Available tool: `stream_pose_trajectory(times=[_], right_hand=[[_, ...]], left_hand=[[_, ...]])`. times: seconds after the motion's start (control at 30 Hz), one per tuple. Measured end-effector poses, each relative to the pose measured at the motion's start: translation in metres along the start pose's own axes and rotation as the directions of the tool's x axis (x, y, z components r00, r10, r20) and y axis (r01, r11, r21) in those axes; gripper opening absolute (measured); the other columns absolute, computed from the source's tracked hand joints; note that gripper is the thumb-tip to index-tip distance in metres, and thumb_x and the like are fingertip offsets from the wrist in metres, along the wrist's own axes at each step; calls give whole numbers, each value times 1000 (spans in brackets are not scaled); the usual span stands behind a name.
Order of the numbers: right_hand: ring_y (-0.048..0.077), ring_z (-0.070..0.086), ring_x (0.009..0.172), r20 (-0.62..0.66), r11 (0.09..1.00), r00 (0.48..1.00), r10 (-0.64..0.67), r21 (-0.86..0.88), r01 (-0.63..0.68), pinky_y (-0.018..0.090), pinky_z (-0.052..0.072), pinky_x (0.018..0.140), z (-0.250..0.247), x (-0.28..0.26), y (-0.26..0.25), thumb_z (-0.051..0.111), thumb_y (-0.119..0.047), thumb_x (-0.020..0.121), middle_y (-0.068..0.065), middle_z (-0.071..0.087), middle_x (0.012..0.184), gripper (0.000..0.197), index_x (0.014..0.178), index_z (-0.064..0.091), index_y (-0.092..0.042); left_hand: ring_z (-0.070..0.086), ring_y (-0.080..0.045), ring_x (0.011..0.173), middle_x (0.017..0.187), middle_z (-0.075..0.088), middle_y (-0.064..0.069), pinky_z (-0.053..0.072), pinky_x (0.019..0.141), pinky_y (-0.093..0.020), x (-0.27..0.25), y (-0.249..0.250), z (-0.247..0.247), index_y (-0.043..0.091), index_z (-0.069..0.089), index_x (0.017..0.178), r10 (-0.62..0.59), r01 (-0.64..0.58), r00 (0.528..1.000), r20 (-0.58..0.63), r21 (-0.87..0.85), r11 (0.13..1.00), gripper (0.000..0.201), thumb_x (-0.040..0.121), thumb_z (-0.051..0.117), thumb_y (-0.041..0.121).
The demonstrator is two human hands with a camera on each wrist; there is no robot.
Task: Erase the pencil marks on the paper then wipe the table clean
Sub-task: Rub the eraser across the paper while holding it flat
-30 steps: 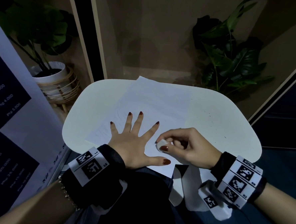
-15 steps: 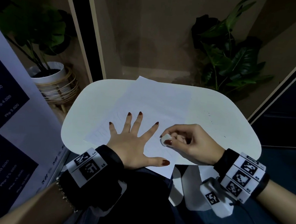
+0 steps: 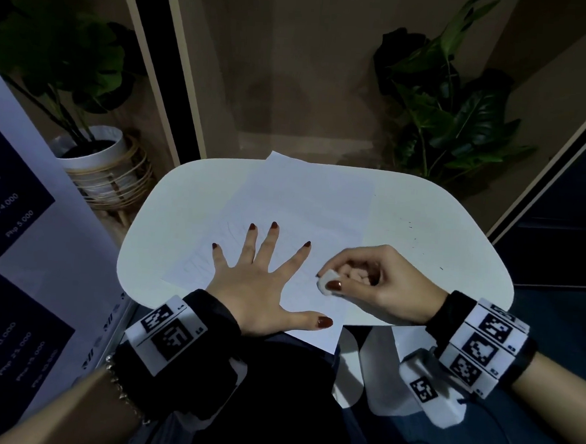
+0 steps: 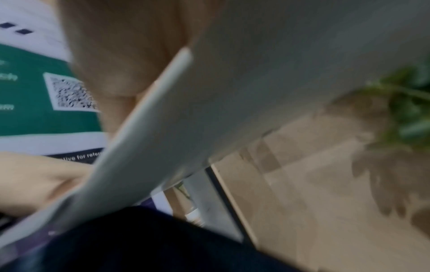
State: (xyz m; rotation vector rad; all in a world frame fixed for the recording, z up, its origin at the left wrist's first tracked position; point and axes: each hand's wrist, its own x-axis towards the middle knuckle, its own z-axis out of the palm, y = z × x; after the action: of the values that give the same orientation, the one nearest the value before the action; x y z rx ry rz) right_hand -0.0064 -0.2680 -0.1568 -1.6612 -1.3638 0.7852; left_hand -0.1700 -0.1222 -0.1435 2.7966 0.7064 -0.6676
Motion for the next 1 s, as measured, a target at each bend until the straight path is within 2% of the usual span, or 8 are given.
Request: stream_pose_trajectory(times=[0.07,0.17,0.3,0.47,0.6,0.73,0.87,1.0], right_hand=[[25,56,71,10,1000,1000,-5,-29,5,31,44,71,-1,0,1,73,-18,90,15,67,85,11,100,75,-17],[31,64,84,139,999,990,24,-39,-19,35,48,75,-9,-2,-1,73,-21,89,12,72,91,12,100,75,-17],[26,59,75,3,999,1000,-10,-38,10,28,45,72,1,-3,-2,73,-20,90,9,68,84,11,100,75,-19],[28,63,84,175,998,984,20,-64,-9,24,46,77,-10,-5,-4,69,-13,88,8,72,92,11,98,75,-15],[6,55,66,58,999,998,-4,-51,7,16,41,68,0,-5,-5,69,-14,91,-3,67,76,10,99,75,-13],[23,65,82,157,997,987,13,-74,-2,26,47,76,-7,-7,-4,70,-15,87,4,73,90,11,97,76,-15],[12,52,64,23,999,1000,0,-52,1,19,40,65,-1,-7,-3,69,-13,91,8,66,77,10,97,76,-16],[31,63,80,153,998,988,4,-68,6,35,47,74,-7,-8,-3,68,-21,86,13,72,91,14,96,76,-16]], left_hand=[[-38,-31,141,151,-44,-1,-9,109,-73,1,0,-1,52,-30,142,-2,2,1000,12,-6,1000,111,53,18,97],[-37,-30,141,151,-44,0,-8,110,-72,0,0,0,52,-29,142,1,-1,1000,7,-4,1000,111,53,19,97],[-38,-30,140,151,-44,0,-9,109,-72,0,0,0,53,-30,142,2,-2,1000,3,-8,1000,110,54,19,98],[-38,-29,141,152,-44,0,-8,110,-72,-1,0,1,52,-30,142,2,-2,1000,-3,-8,1000,112,52,19,97],[-38,-29,141,151,-44,0,-9,110,-71,-1,1,0,52,-30,142,1,-1,1000,-3,-11,1000,110,54,19,97],[-38,-29,141,152,-44,0,-9,110,-71,-2,1,0,52,-29,143,1,-1,1000,-1,-10,1000,111,55,21,97],[-38,-30,141,151,-44,0,-8,110,-72,-1,1,0,52,-30,142,0,0,1000,-6,-7,1000,110,55,20,98],[-38,-30,141,152,-43,0,-9,110,-71,-2,1,1,52,-29,143,2,-2,1000,-11,-14,1000,110,57,22,97]])
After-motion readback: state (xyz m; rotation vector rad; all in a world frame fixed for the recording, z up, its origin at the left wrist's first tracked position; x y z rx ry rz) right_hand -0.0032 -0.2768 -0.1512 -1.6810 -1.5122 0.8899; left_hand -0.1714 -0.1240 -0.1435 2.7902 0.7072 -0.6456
